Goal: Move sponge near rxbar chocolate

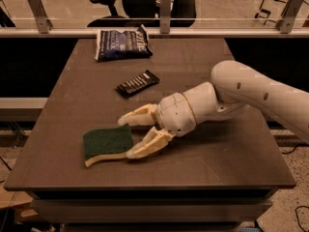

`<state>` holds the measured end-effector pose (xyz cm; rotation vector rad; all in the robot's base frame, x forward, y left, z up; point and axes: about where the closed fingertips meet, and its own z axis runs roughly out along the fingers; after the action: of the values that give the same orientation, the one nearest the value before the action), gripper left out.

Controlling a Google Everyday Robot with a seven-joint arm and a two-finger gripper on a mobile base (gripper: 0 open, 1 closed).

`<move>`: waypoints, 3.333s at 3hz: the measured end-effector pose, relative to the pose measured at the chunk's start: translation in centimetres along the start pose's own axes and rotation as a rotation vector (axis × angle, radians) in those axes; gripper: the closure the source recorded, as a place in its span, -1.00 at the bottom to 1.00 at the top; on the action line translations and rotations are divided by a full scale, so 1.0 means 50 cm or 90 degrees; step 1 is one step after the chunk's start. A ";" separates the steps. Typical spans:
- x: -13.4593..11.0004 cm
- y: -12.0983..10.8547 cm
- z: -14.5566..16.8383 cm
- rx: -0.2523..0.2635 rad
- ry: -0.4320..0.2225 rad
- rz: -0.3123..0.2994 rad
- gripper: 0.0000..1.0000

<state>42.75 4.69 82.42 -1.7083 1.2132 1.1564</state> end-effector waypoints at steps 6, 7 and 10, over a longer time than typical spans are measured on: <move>-0.108 -0.022 -0.099 0.044 0.036 -0.031 1.00; -0.134 -0.052 -0.157 0.071 0.052 -0.023 1.00; -0.121 -0.147 -0.282 0.120 0.045 0.006 1.00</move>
Offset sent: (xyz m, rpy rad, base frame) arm -0.0116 0.0143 0.0162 -0.0412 -0.0109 0.0278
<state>52.45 -4.23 93.18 -1.6148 1.3304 0.9611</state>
